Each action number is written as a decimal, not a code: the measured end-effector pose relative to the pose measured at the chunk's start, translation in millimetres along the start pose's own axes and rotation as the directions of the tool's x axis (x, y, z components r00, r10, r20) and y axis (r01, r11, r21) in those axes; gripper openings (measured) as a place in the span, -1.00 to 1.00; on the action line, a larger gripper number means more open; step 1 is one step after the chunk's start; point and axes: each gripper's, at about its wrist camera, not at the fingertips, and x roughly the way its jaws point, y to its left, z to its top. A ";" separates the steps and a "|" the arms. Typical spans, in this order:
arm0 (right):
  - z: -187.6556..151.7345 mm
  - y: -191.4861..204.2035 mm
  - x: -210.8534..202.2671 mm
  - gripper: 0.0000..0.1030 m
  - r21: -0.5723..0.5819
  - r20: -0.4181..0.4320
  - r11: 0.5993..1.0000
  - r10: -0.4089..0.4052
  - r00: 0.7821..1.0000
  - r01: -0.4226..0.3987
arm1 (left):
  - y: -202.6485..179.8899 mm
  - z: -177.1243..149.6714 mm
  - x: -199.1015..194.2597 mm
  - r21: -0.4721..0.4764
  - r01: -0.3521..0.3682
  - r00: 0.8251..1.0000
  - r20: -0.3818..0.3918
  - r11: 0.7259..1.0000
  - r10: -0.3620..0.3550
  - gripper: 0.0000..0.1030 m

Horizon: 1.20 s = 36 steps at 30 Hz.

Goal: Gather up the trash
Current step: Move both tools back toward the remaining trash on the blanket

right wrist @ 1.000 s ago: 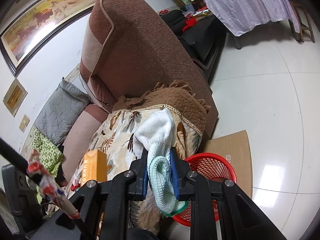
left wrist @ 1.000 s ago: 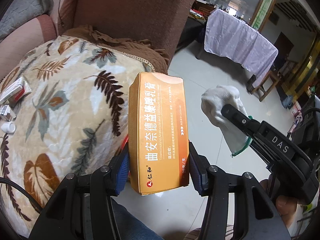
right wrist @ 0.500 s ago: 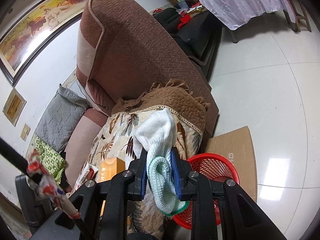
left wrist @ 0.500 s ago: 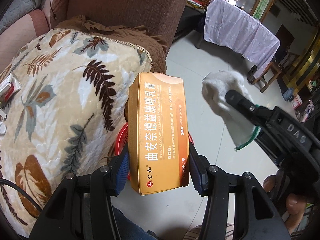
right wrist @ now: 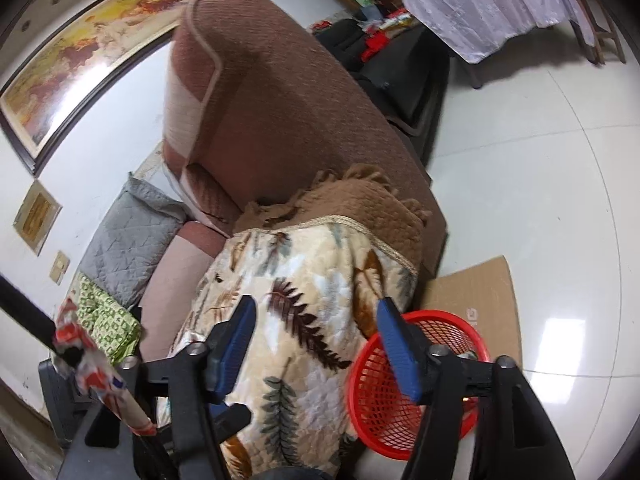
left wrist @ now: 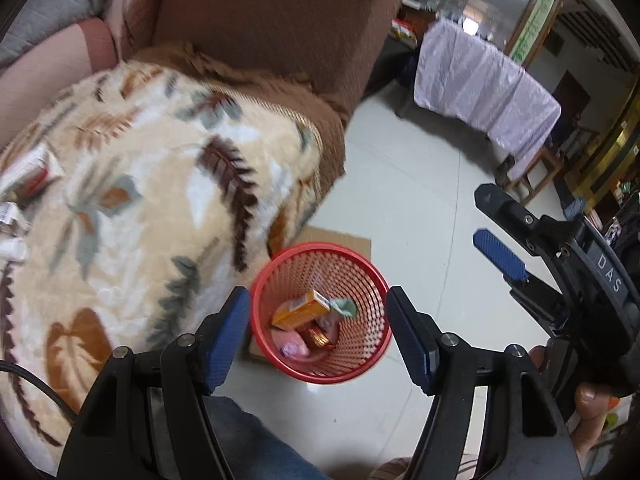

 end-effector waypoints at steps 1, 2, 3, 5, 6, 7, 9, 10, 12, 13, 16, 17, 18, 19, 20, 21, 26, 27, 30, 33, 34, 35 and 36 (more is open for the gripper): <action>-0.7 7.6 -1.6 0.54 -0.016 0.006 1.000 0.012 1.000 -0.012 | 3.9 -0.1 -9.7 -0.002 -0.016 1.000 0.023 1.000 0.016 0.33; -2.2 18.5 -3.2 0.56 -0.040 0.012 0.999 0.029 1.000 -0.029 | 7.3 -0.2 -18.9 -0.003 -0.032 0.999 0.044 0.999 0.032 0.33; -4.2 30.0 -3.7 0.58 -0.063 0.012 0.997 0.042 0.999 -0.041 | 13.8 -1.1 -33.6 -0.010 -0.056 0.995 0.079 0.998 0.057 0.34; -8.6 50.7 -2.2 0.61 -0.103 0.001 0.992 0.070 0.998 -0.069 | 25.9 -2.5 -55.2 -0.023 -0.090 0.988 0.125 0.996 0.093 0.36; -11.8 63.3 -0.9 0.62 -0.125 -0.004 0.988 0.091 0.996 -0.091 | 33.6 -3.6 -68.8 -0.034 -0.114 0.981 0.155 0.993 0.118 0.38; -14.4 71.8 0.8 0.63 -0.140 -0.006 0.985 0.103 0.995 -0.103 | 42.0 -4.8 -83.3 -0.047 -0.142 0.971 0.186 0.989 0.148 0.40; -22.2 96.8 8.1 0.63 -0.173 -0.025 0.976 0.132 0.991 -0.135 | 57.7 -7.9 -109.1 -0.068 -0.194 0.949 0.239 0.979 0.205 0.42; -26.0 106.6 11.8 0.63 -0.184 -0.037 0.971 0.148 0.988 -0.152 | 69.0 -10.5 -124.0 -0.079 -0.228 0.932 0.269 0.970 0.241 0.47; -34.0 128.2 20.9 0.64 -0.208 -0.058 0.961 0.176 0.983 -0.185 | 88.0 -17.1 -149.0 -0.098 -0.299 0.896 0.313 0.949 0.315 0.51; -39.4 142.5 27.8 0.64 -0.226 -0.069 0.954 0.187 0.980 -0.198 | 99.0 -20.7 -161.5 -0.107 -0.342 0.872 0.334 0.934 0.358 0.51; -56.2 182.9 49.3 0.64 -0.275 -0.124 0.932 0.211 0.970 -0.238 | 133.8 -36.0 -199.1 -0.142 -0.493 0.771 0.385 0.858 0.507 0.55; -62.3 195.7 55.2 0.64 -0.288 -0.141 0.923 0.225 0.964 -0.257 | 144.2 -40.9 -208.8 -0.156 -0.528 0.742 0.392 0.834 0.543 0.58; -68.4 206.2 59.0 0.64 -0.300 -0.152 0.915 0.232 0.961 -0.268 | 161.2 -47.9 -223.1 -0.188 -0.569 0.701 0.398 0.801 0.592 0.58; -76.3 220.2 64.5 0.64 -0.317 -0.166 0.905 0.241 0.956 -0.284 | 174.1 -52.7 -232.6 -0.209 -0.584 0.682 0.397 0.784 0.614 0.59; -84.6 234.7 70.8 0.64 -0.333 -0.182 0.893 0.253 0.950 -0.302 | 187.8 -57.5 -242.3 -0.227 -0.592 0.670 0.395 0.773 0.629 0.60; -92.6 247.8 77.7 0.64 -0.342 -0.200 0.884 0.262 0.944 -0.318 | 204.0 -61.5 -252.7 -0.248 -0.593 0.664 0.388 0.766 0.640 0.60; -125.1 292.6 106.4 0.64 -0.360 -0.274 0.855 0.286 0.918 -0.374 | 267.0 -73.7 -288.9 -0.356 -0.573 0.635 0.376 0.738 0.675 0.60; -131.4 299.7 112.0 0.64 -0.367 -0.285 0.850 0.285 0.915 -0.379 | 272.9 -74.5 -290.8 -0.363 -0.565 0.638 0.377 0.741 0.671 0.60; -143.4 311.3 126.6 0.64 -0.360 -0.317 0.849 0.277 0.907 -0.385 | 281.9 -75.7 -290.4 -0.367 -0.538 0.664 0.370 0.759 0.650 0.61; -148.8 316.6 133.4 0.64 -0.378 -0.325 0.845 0.260 0.909 -0.377 | 280.8 -78.5 -281.7 -0.354 -0.531 0.678 0.368 0.770 0.637 0.61; -149.5 318.6 135.1 0.64 -0.387 -0.325 0.842 0.257 0.910 -0.376 | 279.7 -79.5 -279.1 -0.342 -0.544 0.672 0.369 0.766 0.642 0.61; -151.0 319.2 136.5 0.64 -0.394 -0.325 0.840 0.252 0.911 -0.373 | 279.1 -80.2 -277.0 -0.327 -0.561 0.664 0.372 0.761 0.649 0.61; -152.9 320.0 138.5 0.64 -0.401 -0.325 0.840 0.244 0.914 -0.367 | 279.0 -79.8 -276.0 -0.318 -0.568 0.659 0.376 0.759 0.651 0.61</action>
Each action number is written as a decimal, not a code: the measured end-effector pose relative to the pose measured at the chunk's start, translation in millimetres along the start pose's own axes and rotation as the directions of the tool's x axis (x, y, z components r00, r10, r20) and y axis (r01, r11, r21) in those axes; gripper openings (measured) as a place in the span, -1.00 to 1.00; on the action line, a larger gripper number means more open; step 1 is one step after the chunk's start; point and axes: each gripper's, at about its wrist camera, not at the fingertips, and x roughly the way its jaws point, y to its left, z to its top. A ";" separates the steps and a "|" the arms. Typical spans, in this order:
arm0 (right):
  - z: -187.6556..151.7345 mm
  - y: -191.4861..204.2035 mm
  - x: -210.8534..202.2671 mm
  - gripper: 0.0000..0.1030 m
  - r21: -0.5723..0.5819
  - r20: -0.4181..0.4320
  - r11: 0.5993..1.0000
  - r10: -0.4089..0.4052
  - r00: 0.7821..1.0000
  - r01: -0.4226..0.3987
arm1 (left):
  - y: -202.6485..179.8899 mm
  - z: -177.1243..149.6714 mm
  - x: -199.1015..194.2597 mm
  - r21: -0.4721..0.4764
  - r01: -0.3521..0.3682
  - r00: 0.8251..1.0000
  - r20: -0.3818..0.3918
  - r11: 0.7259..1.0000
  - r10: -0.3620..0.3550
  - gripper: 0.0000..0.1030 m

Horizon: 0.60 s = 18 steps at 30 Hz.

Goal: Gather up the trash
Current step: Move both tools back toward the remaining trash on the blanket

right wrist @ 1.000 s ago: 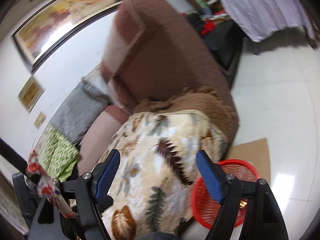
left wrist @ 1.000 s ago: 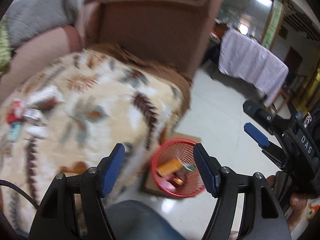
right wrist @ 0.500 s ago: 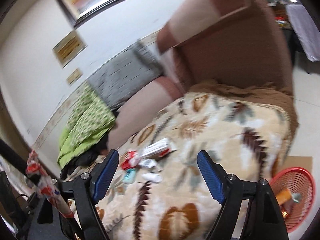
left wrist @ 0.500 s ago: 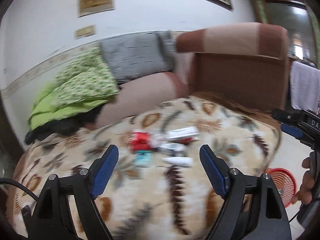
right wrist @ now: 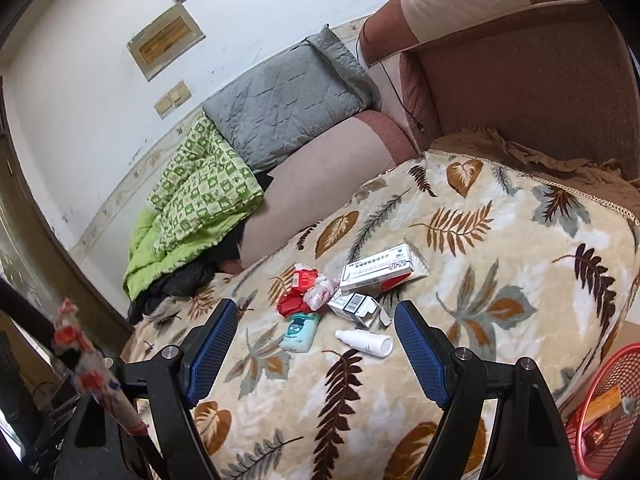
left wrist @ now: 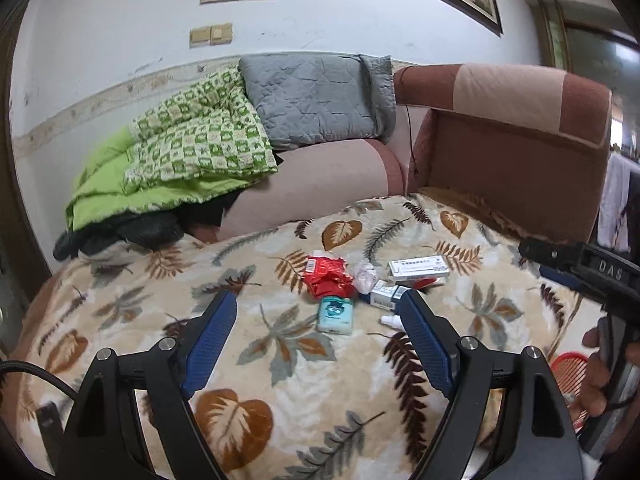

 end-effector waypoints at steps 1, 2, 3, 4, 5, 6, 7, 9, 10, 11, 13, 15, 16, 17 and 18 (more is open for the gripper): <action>0.2 1.0 2.0 0.64 -0.005 -0.004 1.000 -0.003 1.000 0.003 | 0.1 0.3 -0.2 0.016 -0.002 1.000 0.009 1.000 0.002 0.61; -0.1 2.5 3.7 0.64 -0.009 -0.008 1.000 -0.002 1.000 0.002 | 0.8 1.6 -1.0 0.029 -0.005 1.000 0.014 1.000 0.005 0.61; -0.8 4.0 6.4 0.64 -0.014 -0.013 1.000 -0.002 1.000 0.002 | 4.4 4.7 -1.6 0.047 -0.011 1.000 0.023 0.999 0.010 0.61; -0.9 5.4 7.2 0.64 -0.018 -0.015 1.000 -0.003 1.000 0.003 | 10.4 9.2 -2.6 0.065 -0.021 0.999 0.035 0.998 0.019 0.61; -1.3 7.7 9.4 0.64 -0.024 -0.018 1.000 -0.001 1.000 0.001 | 17.0 13.7 -3.9 0.082 -0.034 0.999 0.045 0.996 0.030 0.61; -1.1 10.2 11.3 0.64 -0.027 -0.020 1.000 0.002 1.000 -0.002 | 28.5 21.0 -5.9 0.099 -0.058 0.997 0.058 0.993 0.052 0.61; -1.6 13.2 13.0 0.64 -0.032 -0.022 0.999 0.006 1.000 -0.007 | 38.1 25.6 -8.1 0.109 -0.073 0.996 0.066 0.991 0.067 0.61; -3.2 20.0 16.7 0.64 -0.043 -0.023 0.999 0.011 1.000 -0.012 | 64.2 32.3 -14.8 0.131 -0.111 0.991 0.082 0.985 0.101 0.61; -4.0 22.8 18.4 0.64 -0.046 -0.024 0.999 0.015 1.000 -0.016 | 75.7 32.4 -17.3 0.137 -0.128 0.990 0.083 0.982 0.117 0.61; -5.0 25.3 20.2 0.64 -0.048 -0.027 0.999 0.019 0.999 -0.021 | 90.8 29.5 -21.0 0.149 -0.158 0.986 0.083 0.976 0.147 0.62; -7.2 30.6 23.8 0.64 -0.052 -0.032 0.998 0.025 0.999 -0.027 | 112.7 17.0 -27.1 0.172 -0.223 0.974 0.080 0.959 0.212 0.62; -9.2 35.2 27.0 0.64 -0.058 -0.037 0.998 0.029 0.999 -0.031 | 134.3 -5.0 -30.3 0.179 -0.299 0.954 0.069 0.937 0.291 0.70; -10.1 37.5 29.0 0.64 -0.062 -0.041 0.998 0.030 0.999 -0.033 | 147.8 -21.4 -29.7 0.165 -0.328 0.945 0.047 0.930 0.324 0.73; -11.3 40.3 31.7 0.64 -0.067 -0.048 0.997 0.031 0.998 -0.034 | 161.3 -40.2 -27.3 0.148 -0.365 0.930 0.019 0.919 0.367 0.73; -12.4 43.4 34.4 0.64 -0.072 -0.055 0.997 0.032 0.998 -0.036 | 171.5 -56.4 -24.9 0.142 -0.414 0.909 0.004 0.899 0.418 0.73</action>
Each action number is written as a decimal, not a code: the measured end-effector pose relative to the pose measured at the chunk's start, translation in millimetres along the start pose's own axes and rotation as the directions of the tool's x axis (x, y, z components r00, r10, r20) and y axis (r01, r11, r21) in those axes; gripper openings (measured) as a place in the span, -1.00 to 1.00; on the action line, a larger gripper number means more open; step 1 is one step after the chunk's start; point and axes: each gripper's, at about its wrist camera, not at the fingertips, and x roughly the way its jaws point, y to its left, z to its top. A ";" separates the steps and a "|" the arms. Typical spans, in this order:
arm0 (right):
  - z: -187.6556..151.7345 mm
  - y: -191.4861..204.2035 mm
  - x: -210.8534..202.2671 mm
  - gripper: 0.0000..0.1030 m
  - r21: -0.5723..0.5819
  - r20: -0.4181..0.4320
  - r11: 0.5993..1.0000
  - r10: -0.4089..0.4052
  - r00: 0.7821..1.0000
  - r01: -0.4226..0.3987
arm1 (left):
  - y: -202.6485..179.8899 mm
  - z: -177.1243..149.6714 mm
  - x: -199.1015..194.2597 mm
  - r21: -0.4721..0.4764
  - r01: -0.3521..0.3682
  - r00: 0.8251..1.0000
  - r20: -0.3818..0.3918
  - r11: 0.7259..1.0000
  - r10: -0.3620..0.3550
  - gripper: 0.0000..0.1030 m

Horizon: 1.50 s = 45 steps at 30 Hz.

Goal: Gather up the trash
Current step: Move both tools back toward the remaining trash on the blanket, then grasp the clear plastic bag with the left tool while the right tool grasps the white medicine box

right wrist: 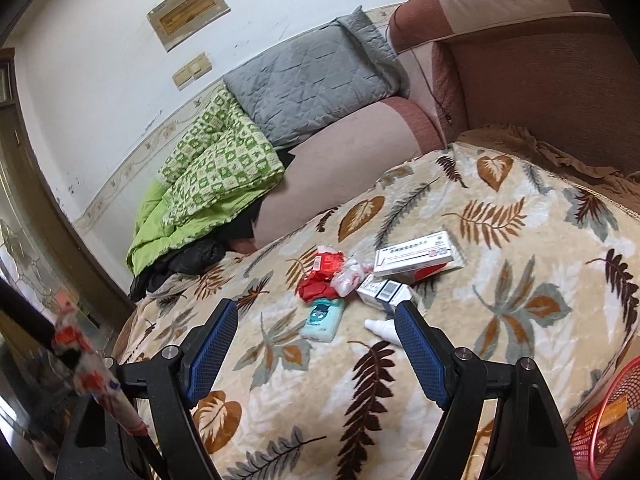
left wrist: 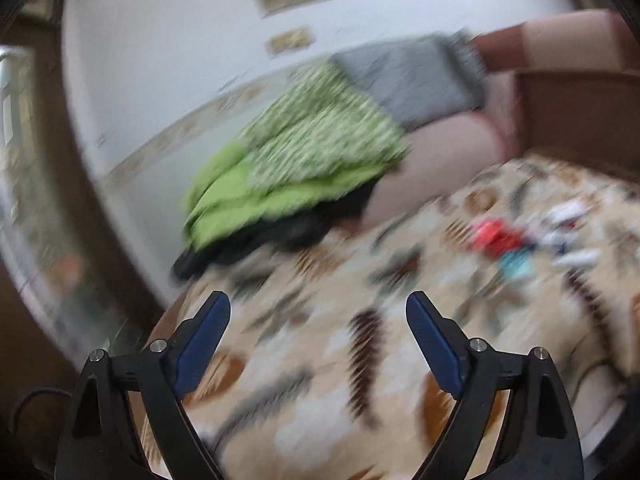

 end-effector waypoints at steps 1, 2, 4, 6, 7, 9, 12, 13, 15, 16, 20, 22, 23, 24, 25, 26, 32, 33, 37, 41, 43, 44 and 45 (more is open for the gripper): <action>-0.7 3.1 2.2 0.64 -0.006 -0.006 1.000 0.001 1.000 -0.001 | 3.1 -15.9 6.1 0.006 -0.056 0.998 -0.017 0.998 0.056 0.73; -1.1 6.2 4.4 0.64 -0.015 -0.011 1.000 0.001 1.000 -0.001 | 3.2 -39.2 16.1 0.043 -0.153 0.987 -0.037 0.987 0.154 0.73; -2.4 13.0 8.1 0.64 -0.031 -0.020 1.000 0.001 1.000 -0.002 | 1.8 -73.0 32.3 0.110 -0.263 0.961 -0.052 0.958 0.270 0.73; -3.4 19.8 12.1 0.64 -0.043 -0.031 0.999 0.010 0.999 -0.011 | 5.0 -100.9 46.4 0.131 -0.295 0.948 -0.081 0.947 0.306 0.73; -4.1 22.2 13.6 0.64 -0.047 -0.034 0.999 0.009 0.999 -0.011 | 8.4 -110.3 51.0 0.132 -0.299 0.945 -0.094 0.945 0.312 0.73; -5.9 28.3 16.4 0.64 -0.061 -0.040 0.998 0.006 0.999 -0.009 | 14.5 -123.7 56.1 0.143 -0.351 0.928 -0.082 0.925 0.365 0.73; -8.0 34.2 19.8 0.64 -0.069 -0.048 0.998 0.005 0.999 -0.009 | 26.0 -136.9 63.4 0.169 -0.421 0.899 -0.052 0.891 0.435 0.73; -7.9 34.7 20.8 0.64 -0.068 -0.049 0.998 0.005 0.999 -0.008 | 31.2 -140.2 66.1 0.167 -0.413 0.902 -0.061 0.895 0.428 0.73; -8.7 35.9 22.9 0.64 -0.068 -0.052 0.998 0.001 0.999 -0.004 | 37.7 -144.4 72.4 0.164 -0.410 0.900 -0.083 0.897 0.427 0.73; -9.3 36.2 23.8 0.64 -0.069 -0.052 0.998 -0.001 0.999 -0.003 | 38.9 -145.8 75.2 0.168 -0.412 0.899 -0.082 0.895 0.430 0.73; -11.1 36.1 26.3 0.64 -0.070 -0.061 0.998 -0.003 0.998 -0.001 | 40.6 -146.2 84.5 0.198 -0.422 0.892 -0.087 0.885 0.445 0.73; -11.2 35.1 26.5 0.64 -0.069 -0.064 0.998 -0.004 0.998 -0.001 | 43.1 -147.3 88.9 0.198 -0.396 0.898 -0.119 0.896 0.423 0.73; -11.1 35.1 26.4 0.64 -0.069 -0.063 0.998 -0.003 0.998 -0.002 | 41.5 -147.3 90.1 0.215 -0.403 0.894 -0.115 0.889 0.433 0.73; -10.8 33.8 26.0 0.64 -0.063 -0.060 0.998 -0.001 0.998 -0.002 | 39.8 -146.7 89.1 0.223 -0.413 0.891 -0.105 0.883 0.443 0.73; -10.2 32.5 25.4 0.64 -0.059 -0.058 0.998 0.001 0.998 -0.004 | 38.9 -144.6 86.4 0.223 -0.418 0.889 -0.098 0.881 0.447 0.73; -9.6 31.1 24.6 0.64 -0.058 -0.056 0.998 0.002 0.998 -0.005 | 38.2 -141.8 82.4 0.215 -0.421 0.890 -0.092 0.881 0.447 0.73; -8.4 16.6 21.9 0.64 -0.033 -0.051 0.999 0.003 0.999 -0.005 | 26.8 -102.9 47.2 0.134 -0.403 0.912 -0.024 0.906 0.409 0.73; -8.3 12.9 21.7 0.64 -0.028 -0.050 1.000 0.003 0.999 -0.005 | 23.9 -88.3 38.7 0.097 -0.381 0.923 -0.009 0.919 0.384 0.73; -6.8 -0.3 20.3 0.64 0.004 -0.045 1.000 0.005 0.999 -0.005 | 1.3 -16.8 8.3 -0.052 -0.189 0.980 0.048 0.981 0.192 0.77; 0.6 -13.9 18.7 0.64 0.009 -0.029 1.000 -0.026 0.999 0.027 | -44.7 51.3 -7.1 -0.115 0.124 0.988 0.105 0.986 -0.112 0.79; 5.6 -21.1 18.9 0.64 0.013 -0.024 0.999 -0.034 0.999 0.034 | -68.3 73.8 -3.6 -0.131 0.287 0.956 0.100 0.949 -0.275 0.79; 8.8 -25.5 19.9 0.64 0.009 -0.023 0.999 -0.044 0.999 0.044 | -83.7 84.2 1.4 -0.135 0.373 0.927 0.090 0.918 -0.363 0.79; 12.1 -30.5 21.4 0.64 -0.003 -0.022 0.998 -0.055 0.998 0.055 | -97.6 91.3 8.1 -0.132 0.430 0.903 0.070 0.893 -0.424 0.79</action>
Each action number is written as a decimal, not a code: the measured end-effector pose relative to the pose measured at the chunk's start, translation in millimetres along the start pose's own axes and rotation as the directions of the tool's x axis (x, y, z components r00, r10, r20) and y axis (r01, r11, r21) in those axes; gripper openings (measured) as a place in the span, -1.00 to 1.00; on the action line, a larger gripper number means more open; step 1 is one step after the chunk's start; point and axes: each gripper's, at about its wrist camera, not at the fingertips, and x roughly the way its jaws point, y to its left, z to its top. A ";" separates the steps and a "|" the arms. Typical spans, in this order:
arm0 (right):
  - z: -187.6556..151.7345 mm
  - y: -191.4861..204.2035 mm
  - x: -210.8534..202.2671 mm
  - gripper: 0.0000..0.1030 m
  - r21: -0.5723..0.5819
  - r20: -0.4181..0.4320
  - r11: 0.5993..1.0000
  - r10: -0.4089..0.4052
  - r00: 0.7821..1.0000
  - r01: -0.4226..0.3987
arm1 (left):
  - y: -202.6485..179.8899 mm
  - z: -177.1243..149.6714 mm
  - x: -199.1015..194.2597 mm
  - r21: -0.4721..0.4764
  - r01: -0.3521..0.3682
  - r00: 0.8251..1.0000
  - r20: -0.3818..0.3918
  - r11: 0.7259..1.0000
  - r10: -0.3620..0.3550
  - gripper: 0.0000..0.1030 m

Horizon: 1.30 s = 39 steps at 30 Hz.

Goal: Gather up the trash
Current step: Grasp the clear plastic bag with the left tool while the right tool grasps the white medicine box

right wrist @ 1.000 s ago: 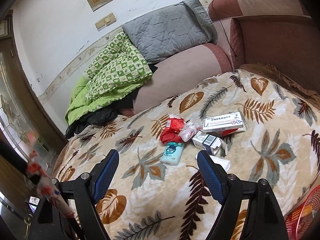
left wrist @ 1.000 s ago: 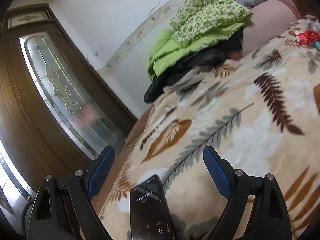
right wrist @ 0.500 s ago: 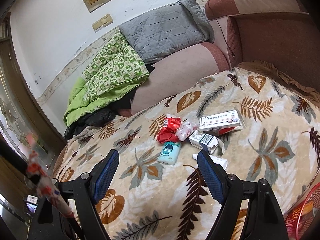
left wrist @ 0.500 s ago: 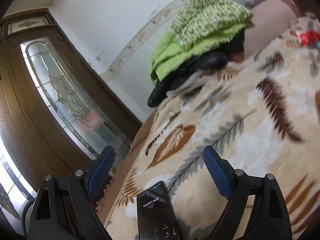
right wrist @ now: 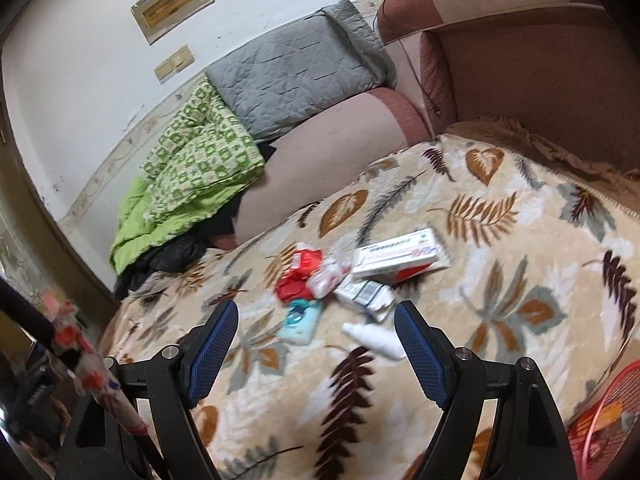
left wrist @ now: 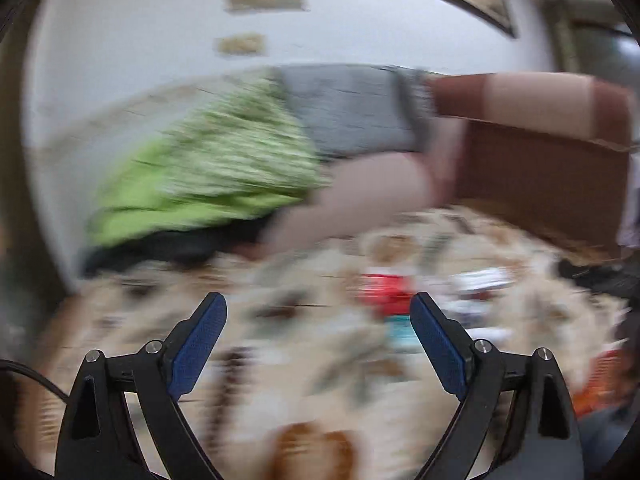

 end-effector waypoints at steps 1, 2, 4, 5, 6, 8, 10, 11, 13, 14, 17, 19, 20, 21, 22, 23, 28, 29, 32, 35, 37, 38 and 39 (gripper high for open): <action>3.0 -3.8 2.8 0.64 -0.009 -0.003 1.000 -0.009 1.000 0.009 | -10.0 2.8 13.0 0.003 0.046 0.998 -0.035 0.999 -0.045 0.79; 5.4 -8.1 6.4 0.64 -0.016 -0.010 1.000 -0.019 1.000 0.019 | -22.6 5.7 31.2 0.007 0.096 0.992 -0.081 0.995 -0.095 0.79; 10.7 -19.4 16.7 0.64 -0.017 -0.021 1.000 -0.022 1.000 0.021 | -40.6 7.9 57.3 0.013 0.148 0.979 -0.143 0.989 -0.145 0.79; 13.5 -24.3 23.4 0.64 -0.016 -0.031 1.000 -0.014 0.999 0.013 | -48.4 9.1 76.0 0.005 0.170 0.968 -0.187 0.986 -0.166 0.79; 16.7 -29.1 33.0 0.64 -0.018 -0.046 1.000 -0.004 0.999 0.003 | -53.8 9.7 89.5 -0.007 0.181 0.960 -0.214 0.983 -0.178 0.79; 21.6 -37.1 50.4 0.64 -0.025 -0.060 1.000 0.008 0.998 -0.009 | -54.1 12.4 115.7 -0.047 0.205 0.942 -0.261 0.978 -0.210 0.79; 30.2 -48.2 70.9 0.64 -0.021 -0.078 1.000 0.020 0.997 -0.021 | -55.1 11.8 140.2 -0.096 0.222 0.922 -0.304 0.970 -0.241 0.79; 35.5 -56.5 82.0 0.64 -0.004 -0.087 1.000 0.023 0.996 -0.023 | -54.4 13.9 152.7 -0.117 0.231 0.912 -0.320 0.966 -0.257 0.79; 47.7 -78.4 105.5 0.64 0.064 -0.107 0.998 0.021 0.994 -0.014 | -57.0 17.5 177.7 -0.161 0.242 0.894 -0.345 0.957 -0.284 0.79; 52.0 -88.5 114.6 0.64 0.094 -0.110 0.996 0.017 0.994 -0.006 | -60.0 18.7 185.8 -0.174 0.249 0.888 -0.352 0.953 -0.296 0.79; 60.9 -122.8 141.4 0.64 0.189 -0.122 0.981 -0.020 0.992 0.043 | -75.0 25.8 224.0 -0.180 0.239 0.877 -0.383 0.954 -0.292 0.79; 61.0 -142.9 155.2 0.63 0.259 -0.138 0.965 -0.015 0.990 0.051 | -84.6 27.0 245.5 -0.167 0.220 0.870 -0.412 0.961 -0.271 0.79; 58.0 -153.2 160.5 0.63 0.306 -0.145 0.951 0.002 0.989 0.042 | -89.3 26.6 257.3 -0.156 0.205 0.866 -0.431 0.966 -0.253 0.79; 55.5 -159.3 161.9 0.59 0.340 -0.136 0.940 0.030 0.990 0.018 | -94.7 25.0 270.8 -0.146 0.194 0.859 -0.452 0.970 -0.240 0.79; 50.1 -164.2 162.8 0.56 0.371 -0.121 0.928 0.073 0.990 -0.023 | -100.2 22.3 284.6 -0.141 0.189 0.848 -0.476 0.972 -0.234 0.79; 46.5 -164.8 164.9 0.54 0.378 -0.125 0.925 0.085 0.989 -0.032 | -102.4 20.0 293.4 -0.138 0.186 0.840 -0.492 0.973 -0.230 0.79; 35.1 -159.9 183.7 0.04 0.368 -0.181 0.929 0.125 0.975 -0.050 | -107.7 6.2 325.4 -0.174 0.158 0.815 -0.532 0.972 -0.228 0.50; 32.4 -161.7 186.2 -0.11 0.377 -0.185 0.924 0.141 0.973 -0.062 | -108.2 3.1 329.2 -0.183 0.159 0.804 -0.546 0.970 -0.235 0.11; 28.5 -167.0 184.7 -0.40 0.408 -0.176 0.908 0.179 0.968 -0.094 | -105.6 -4.5 334.5 -0.231 0.167 0.777 -0.567 0.959 -0.272 -0.28; 33.0 -165.3 169.4 -0.57 0.402 -0.146 0.909 0.181 0.973 -0.109 | -106.8 -2.0 326.9 -0.228 0.169 0.793 -0.546 0.959 -0.269 -0.67; 39.1 -159.6 155.6 -0.62 0.390 -0.114 0.912 0.180 0.977 -0.123 | -108.2 0.7 319.5 -0.218 0.172 0.800 -0.538 0.961 -0.265 -0.94; 41.5 -156.3 149.6 -0.63 0.374 -0.104 0.919 0.176 0.979 -0.126 | -109.3 1.4 317.5 -0.213 0.171 0.800 -0.540 0.962 -0.262 -0.96; 43.4 -152.5 142.3 -0.65 0.358 -0.093 0.925 0.173 0.980 -0.130 | -110.2 1.4 314.9 -0.218 0.179 0.796 -0.541 0.960 -0.271 -0.96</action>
